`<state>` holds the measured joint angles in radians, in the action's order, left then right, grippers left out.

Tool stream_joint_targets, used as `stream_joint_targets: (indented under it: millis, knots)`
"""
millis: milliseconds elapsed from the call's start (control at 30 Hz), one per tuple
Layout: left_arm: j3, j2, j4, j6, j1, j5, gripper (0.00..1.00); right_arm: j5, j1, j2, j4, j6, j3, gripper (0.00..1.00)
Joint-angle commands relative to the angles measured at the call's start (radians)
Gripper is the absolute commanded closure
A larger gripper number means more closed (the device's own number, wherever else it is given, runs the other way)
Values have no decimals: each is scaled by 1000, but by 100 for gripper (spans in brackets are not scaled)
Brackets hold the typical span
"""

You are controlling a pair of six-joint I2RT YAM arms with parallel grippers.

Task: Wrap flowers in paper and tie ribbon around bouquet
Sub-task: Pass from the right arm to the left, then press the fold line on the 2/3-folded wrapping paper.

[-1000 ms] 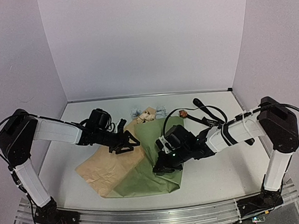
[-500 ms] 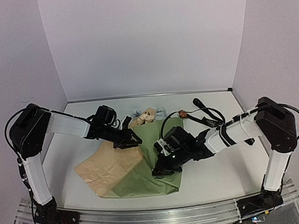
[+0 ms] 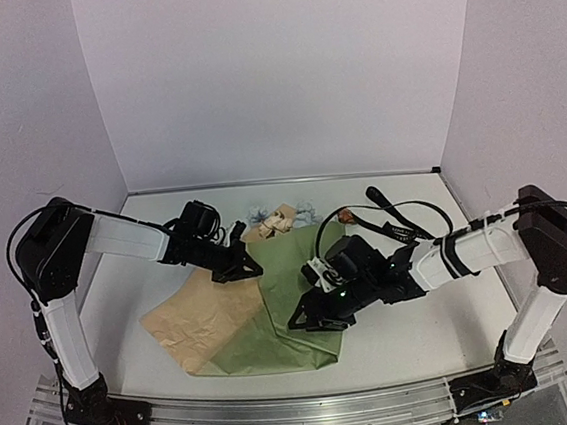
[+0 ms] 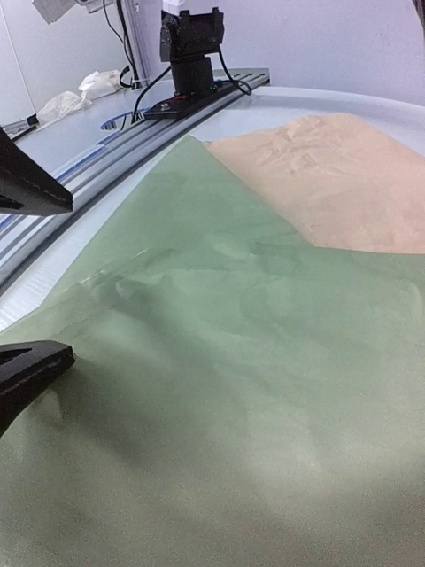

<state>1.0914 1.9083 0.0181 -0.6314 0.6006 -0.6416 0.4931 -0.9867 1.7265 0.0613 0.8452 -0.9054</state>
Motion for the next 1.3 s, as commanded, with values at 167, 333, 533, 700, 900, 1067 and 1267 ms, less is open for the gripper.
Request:
stream_joint_targets:
  millis: [167,333,533,700,900,1067,1267]
  knots:
    - [-59,-111,-14,-8,-5,74,100,-46,4,-95,152,105,160,45]
    - [-80,-103,-14,-12,-5,92,100,-56,3,-38,275,174,207,43]
    - [-87,-82,10,-18,-5,148,100,-70,0,30,450,261,293,40]
    - [-72,-66,38,-15,-5,180,100,-83,-7,19,496,276,337,38]
    - [-53,-61,66,-1,-5,199,100,-97,-9,-68,499,267,378,34]
    - [-35,-60,80,19,-5,190,100,-92,-8,-136,463,252,366,32]
    - [-29,-56,86,30,-5,182,100,-85,-8,-133,419,242,344,32]
